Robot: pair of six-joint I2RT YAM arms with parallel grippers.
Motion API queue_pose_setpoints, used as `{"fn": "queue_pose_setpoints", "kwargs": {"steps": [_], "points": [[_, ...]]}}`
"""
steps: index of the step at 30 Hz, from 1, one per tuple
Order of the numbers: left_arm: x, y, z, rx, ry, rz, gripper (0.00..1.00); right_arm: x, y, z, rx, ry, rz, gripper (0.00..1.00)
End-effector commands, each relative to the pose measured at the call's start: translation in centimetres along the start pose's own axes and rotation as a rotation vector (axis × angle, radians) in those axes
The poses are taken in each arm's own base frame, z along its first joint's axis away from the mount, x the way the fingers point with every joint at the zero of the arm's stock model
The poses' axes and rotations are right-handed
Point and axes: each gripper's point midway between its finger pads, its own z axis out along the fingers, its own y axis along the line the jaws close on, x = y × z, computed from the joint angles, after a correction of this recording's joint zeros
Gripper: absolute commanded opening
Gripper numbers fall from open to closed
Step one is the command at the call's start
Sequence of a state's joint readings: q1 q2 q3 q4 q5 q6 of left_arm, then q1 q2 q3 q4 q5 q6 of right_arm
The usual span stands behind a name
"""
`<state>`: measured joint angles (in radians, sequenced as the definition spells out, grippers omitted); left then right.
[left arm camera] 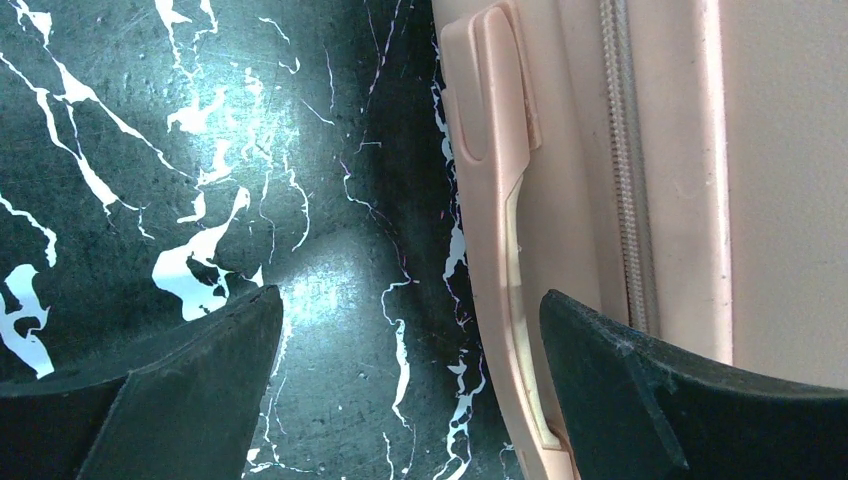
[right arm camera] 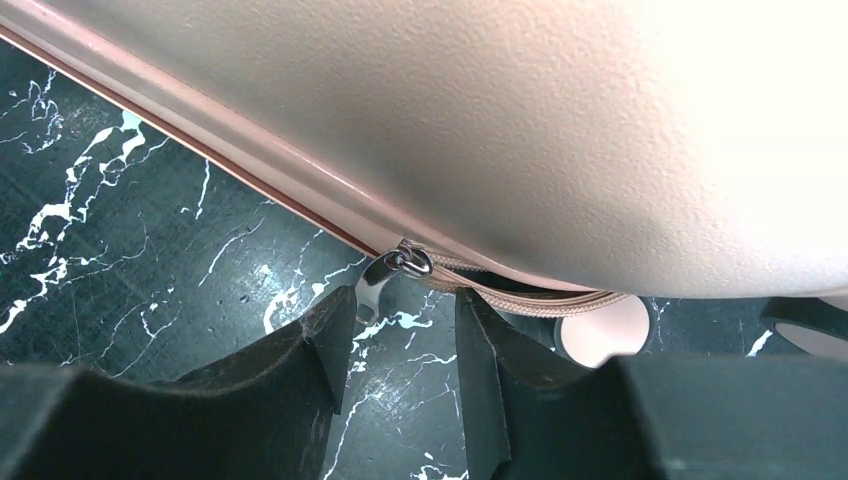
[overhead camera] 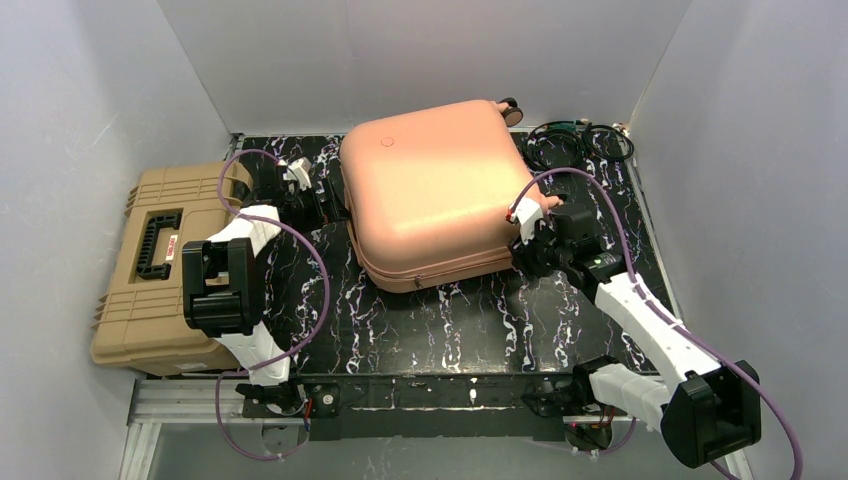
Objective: Pack the luggage
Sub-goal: Zip the luggage at the center of the board.
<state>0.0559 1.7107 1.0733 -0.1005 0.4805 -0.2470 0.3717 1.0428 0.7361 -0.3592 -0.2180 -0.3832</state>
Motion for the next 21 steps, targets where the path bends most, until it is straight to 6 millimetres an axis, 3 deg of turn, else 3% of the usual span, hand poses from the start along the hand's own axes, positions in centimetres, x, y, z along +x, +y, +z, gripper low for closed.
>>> {"fn": "queue_pose_setpoints", "kwargs": {"steps": [1, 4, 15, 18, 21], "points": [[0.1, -0.4, -0.3, 0.000, -0.007, 0.011, 0.99, -1.0, 0.1, 0.9, 0.014, -0.047, -0.014, 0.50], [0.2, -0.5, -0.3, -0.002, -0.005, 0.017, 0.99, -0.7, 0.8, 1.1, -0.016, -0.044, -0.027, 0.50], [0.3, -0.8, -0.2, 0.004, -0.001, 0.017, 0.99, -1.5, -3.5, 1.4, 0.182, -0.042, -0.062, 0.55], [0.6, -1.4, 0.4, 0.015, 0.012, 0.021, 0.99, -1.5, -4.5, 1.0, 0.205, -0.055, -0.036, 0.56], [1.5, -3.5, 1.4, 0.045, 0.047, 0.060, 0.99, -1.0, -6.1, 0.5, 0.227, -0.055, 0.006, 0.56]]}}
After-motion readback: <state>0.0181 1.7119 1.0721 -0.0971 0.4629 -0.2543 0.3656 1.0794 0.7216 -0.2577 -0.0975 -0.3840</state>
